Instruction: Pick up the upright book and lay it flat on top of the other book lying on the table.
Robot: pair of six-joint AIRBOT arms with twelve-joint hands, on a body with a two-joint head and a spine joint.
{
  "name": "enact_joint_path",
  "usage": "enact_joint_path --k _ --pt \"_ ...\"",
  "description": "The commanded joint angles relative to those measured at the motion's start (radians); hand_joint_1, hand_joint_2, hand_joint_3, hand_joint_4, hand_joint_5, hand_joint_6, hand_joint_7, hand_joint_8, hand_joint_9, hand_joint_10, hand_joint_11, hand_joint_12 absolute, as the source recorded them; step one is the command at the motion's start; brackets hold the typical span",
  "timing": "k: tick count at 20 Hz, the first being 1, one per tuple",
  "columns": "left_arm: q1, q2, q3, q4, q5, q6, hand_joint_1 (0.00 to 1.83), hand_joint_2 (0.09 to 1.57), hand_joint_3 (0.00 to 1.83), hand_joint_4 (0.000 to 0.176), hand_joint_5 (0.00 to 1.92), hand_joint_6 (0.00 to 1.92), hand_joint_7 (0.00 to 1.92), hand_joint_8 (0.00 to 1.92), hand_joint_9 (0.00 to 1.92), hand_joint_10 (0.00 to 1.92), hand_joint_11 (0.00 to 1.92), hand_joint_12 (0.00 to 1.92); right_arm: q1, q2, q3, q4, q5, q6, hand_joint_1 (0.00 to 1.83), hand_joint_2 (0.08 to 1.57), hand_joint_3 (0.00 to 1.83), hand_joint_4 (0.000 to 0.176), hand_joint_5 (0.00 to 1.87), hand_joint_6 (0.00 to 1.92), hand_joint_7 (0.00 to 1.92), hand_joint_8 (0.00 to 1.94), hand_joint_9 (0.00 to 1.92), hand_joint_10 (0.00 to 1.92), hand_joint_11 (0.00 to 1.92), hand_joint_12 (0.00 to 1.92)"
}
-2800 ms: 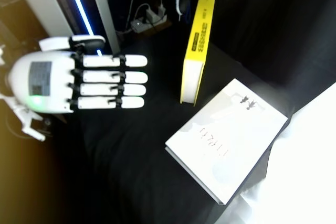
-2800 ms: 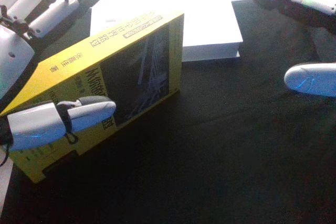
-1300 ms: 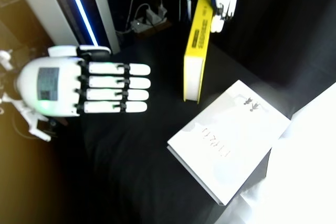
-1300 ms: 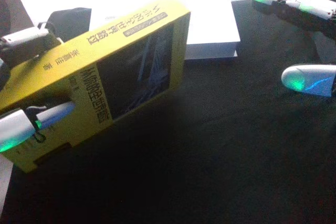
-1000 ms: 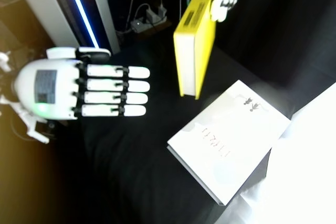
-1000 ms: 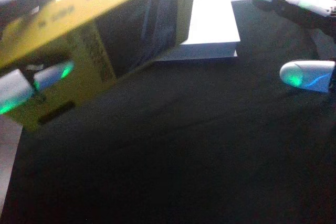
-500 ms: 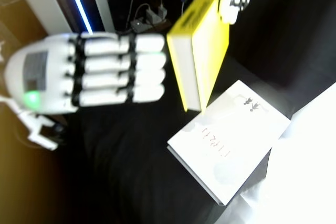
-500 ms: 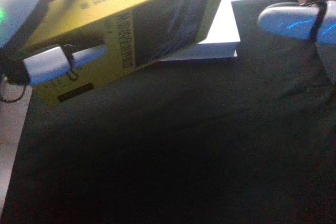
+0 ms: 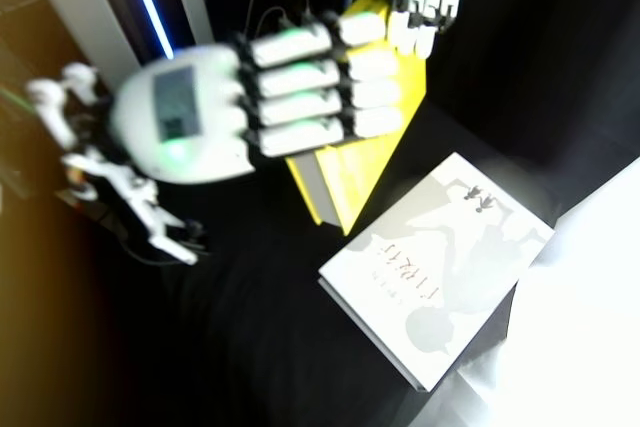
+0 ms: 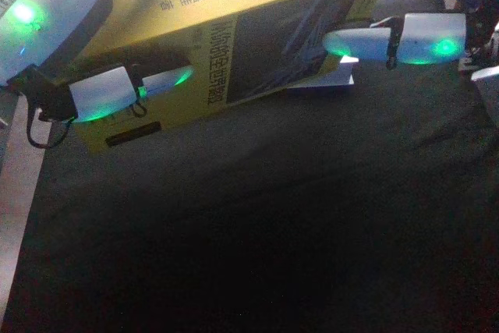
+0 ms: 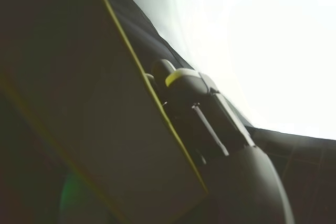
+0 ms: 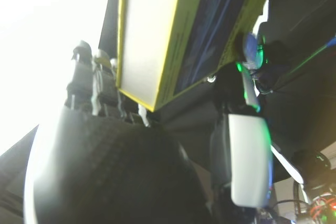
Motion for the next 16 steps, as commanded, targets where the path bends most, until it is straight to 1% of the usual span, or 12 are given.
enact_joint_path --k 1,2,3,4,5,7,8,10,12,14,15,16 --pt "-0.027 -0.001 -0.007 0.049 -0.235 -0.028 1.1 1.22 0.0 0.0 0.8 1.25 1.18 1.07 1.26 1.34 1.18 1.58 0.01 -0.006 0.004 0.01 0.062 0.014 0.88 1.16 0.0 0.0 0.27 0.14 0.69 0.3 0.5 0.82 0.11 1.6" --pt "-0.027 -0.001 -0.008 0.053 -0.254 -0.028 1.1 1.21 0.0 0.0 0.81 1.23 1.16 1.04 1.24 1.3 1.18 1.53 0.01 -0.009 0.011 0.009 0.056 0.016 1.25 1.13 0.0 0.0 0.47 0.26 0.9 0.93 0.91 1.2 0.63 1.81" --pt "-0.027 -0.001 -0.01 0.056 -0.266 -0.027 1.1 1.21 0.0 0.0 0.81 1.23 1.16 0.96 1.24 1.21 1.2 1.44 0.01 -0.01 0.012 0.007 0.052 0.016 1.12 1.22 0.03 0.0 0.68 1.13 1.2 1.44 1.33 1.62 1.26 1.9" --pt "-0.028 -0.001 -0.01 0.056 -0.272 -0.027 1.1 1.22 0.0 0.0 0.8 1.25 1.17 0.91 1.26 1.17 1.22 1.39 0.01 -0.01 0.013 0.007 0.051 0.017 1.08 1.26 0.02 0.0 0.69 1.36 1.31 1.75 1.49 1.86 1.52 1.92" --pt "-0.028 -0.001 -0.01 0.056 -0.274 -0.027 1.09 1.22 0.0 0.0 0.8 1.25 1.16 0.87 1.26 1.14 1.23 1.36 0.01 -0.01 0.013 0.007 0.051 0.018 1.16 1.29 0.01 0.0 0.58 1.38 0.91 1.58 1.13 1.57 1.14 1.84" --pt "-0.028 -0.001 -0.009 0.056 -0.273 -0.025 1.08 1.23 0.0 0.0 0.76 1.3 1.19 0.73 1.28 1.02 1.21 1.31 0.014 -0.01 0.013 0.007 0.051 0.018 1.19 1.29 0.0 0.0 0.55 1.41 0.83 1.5 1.02 1.42 0.95 1.81" --pt "-0.028 -0.001 -0.009 0.056 -0.273 -0.025 1.08 1.24 0.0 0.0 0.75 1.31 1.18 0.67 1.28 0.96 1.21 1.28 0.019 -0.01 0.014 0.007 0.051 0.018 1.19 1.29 0.0 0.0 0.57 1.35 0.81 1.57 1.1 1.55 1.04 1.86" --pt "-0.028 -0.001 -0.01 0.055 -0.28 -0.02 1.19 1.23 0.0 0.0 0.69 1.23 0.88 1.34 0.93 1.02 0.83 1.49 0.034 -0.005 0.014 0.007 0.051 0.018 1.08 1.28 0.0 0.0 0.67 1.45 1.13 1.78 1.4 1.88 1.46 1.92" --pt "-0.017 0.008 -0.017 0.041 -0.284 0.001 0.82 1.19 0.0 0.0 0.62 0.21 0.76 0.51 0.68 1.0 0.53 1.56 0.05 0.008 0.012 0.007 0.051 0.018 1.16 1.3 0.0 0.0 0.56 1.44 0.88 1.54 1.17 1.53 1.15 1.81" --pt "-0.001 0.019 -0.028 0.02 -0.285 0.036 0.83 1.13 0.0 0.065 0.44 0.01 0.51 0.13 0.34 0.59 0.15 1.39 0.058 0.02 0.007 0.007 0.051 0.018 1.21 1.25 0.0 0.0 0.59 1.39 0.9 1.36 1.13 1.23 0.94 1.66" --pt "0.009 0.025 -0.034 0.004 -0.283 0.053 0.74 1.09 0.0 0.133 0.2 0.0 0.25 0.03 0.17 0.32 0.03 1.06 0.058 0.027 0.006 0.007 0.051 0.018 1.22 1.24 0.0 0.0 0.6 1.39 0.92 1.29 1.16 1.11 0.92 1.58" --pt "0.025 0.033 -0.038 -0.016 -0.279 0.062 0.71 1.08 0.0 0.156 0.04 0.0 0.05 0.0 0.05 0.12 0.0 0.59 0.059 0.034 0.006 0.003 0.051 0.018 1.22 1.24 0.0 0.0 0.61 1.36 0.92 1.32 1.23 1.12 1.02 1.58"
